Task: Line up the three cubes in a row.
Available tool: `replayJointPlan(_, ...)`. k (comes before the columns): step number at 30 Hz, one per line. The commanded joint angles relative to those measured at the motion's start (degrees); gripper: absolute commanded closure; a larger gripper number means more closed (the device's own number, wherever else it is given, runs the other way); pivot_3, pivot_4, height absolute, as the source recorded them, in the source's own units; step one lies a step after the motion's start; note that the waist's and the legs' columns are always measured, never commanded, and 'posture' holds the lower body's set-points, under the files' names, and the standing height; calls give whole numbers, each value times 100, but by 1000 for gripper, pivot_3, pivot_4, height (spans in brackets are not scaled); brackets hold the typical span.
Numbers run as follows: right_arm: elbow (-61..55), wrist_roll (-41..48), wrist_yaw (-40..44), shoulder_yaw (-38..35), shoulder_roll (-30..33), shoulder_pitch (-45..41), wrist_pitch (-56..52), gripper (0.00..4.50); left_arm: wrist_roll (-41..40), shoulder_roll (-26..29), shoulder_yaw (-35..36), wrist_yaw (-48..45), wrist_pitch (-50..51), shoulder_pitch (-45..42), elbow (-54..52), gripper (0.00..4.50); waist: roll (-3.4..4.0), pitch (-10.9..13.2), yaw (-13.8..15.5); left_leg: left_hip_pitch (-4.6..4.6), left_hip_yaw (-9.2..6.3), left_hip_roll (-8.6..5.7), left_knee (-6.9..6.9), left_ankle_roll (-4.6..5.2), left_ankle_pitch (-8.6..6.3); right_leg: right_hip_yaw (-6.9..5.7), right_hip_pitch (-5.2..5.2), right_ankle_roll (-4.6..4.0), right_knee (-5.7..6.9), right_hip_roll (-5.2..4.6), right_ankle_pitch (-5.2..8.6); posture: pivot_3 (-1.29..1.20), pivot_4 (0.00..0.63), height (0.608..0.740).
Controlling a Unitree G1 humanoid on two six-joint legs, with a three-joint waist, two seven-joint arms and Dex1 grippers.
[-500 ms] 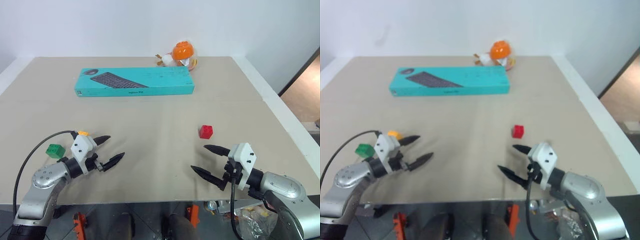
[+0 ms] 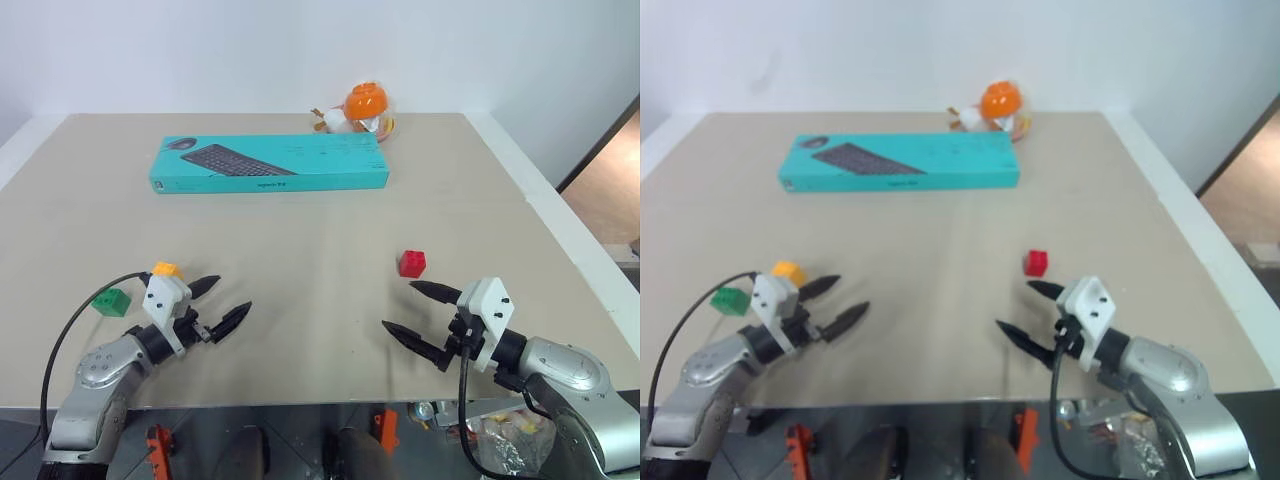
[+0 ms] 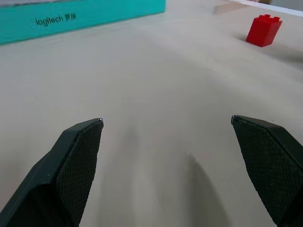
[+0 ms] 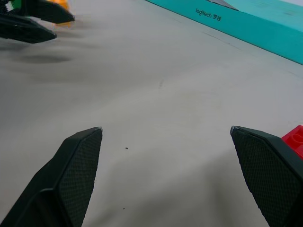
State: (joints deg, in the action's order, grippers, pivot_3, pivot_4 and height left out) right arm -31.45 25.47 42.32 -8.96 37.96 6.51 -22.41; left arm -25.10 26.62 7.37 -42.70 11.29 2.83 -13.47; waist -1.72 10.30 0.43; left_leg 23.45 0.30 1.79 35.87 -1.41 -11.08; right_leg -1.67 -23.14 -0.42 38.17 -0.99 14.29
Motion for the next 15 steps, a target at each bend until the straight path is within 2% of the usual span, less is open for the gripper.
replayJointPlan(1, -76, 255, -240, -223, -221, -62, -72, 0, -42, 83, 88, 13, -62, 8, -371, 23, 0, 0, 0, 0, 0, -1, 0, 0, 0, 0, 0, 0, 0, -1, 0, 0, 150, 740)
replayJointPlan(9, -72, 160, -1534, -438, -705, -964, -557, 0, -70, 486, -307, -959, -319, -280, -393, 23, 1, 0, 0, -2, 7, 0, 5, 0, 1, 7, 0, -5, 1, 10, -7, 0, 150, 740)
replayJointPlan(12, 116, -358, -2470, -69, -1210, -1424, -834, 0, -194, 709, -536, -1484, -162, -553, -328, 23, 0, 0, -1, -1, 8, 1, 6, 0, 1, 7, -1, -7, 1, 13, -8, 0, 150, 740)
replayJointPlan(15, 356, -936, -3028, 338, -1568, -1624, -883, 0, -408, 891, -682, -1832, 190, -830, -348, 23, 4, -1, -1, 2, 7, 1, 3, -1, 2, 7, -6, -13, 2, 25, -10, 0, 150, 740)
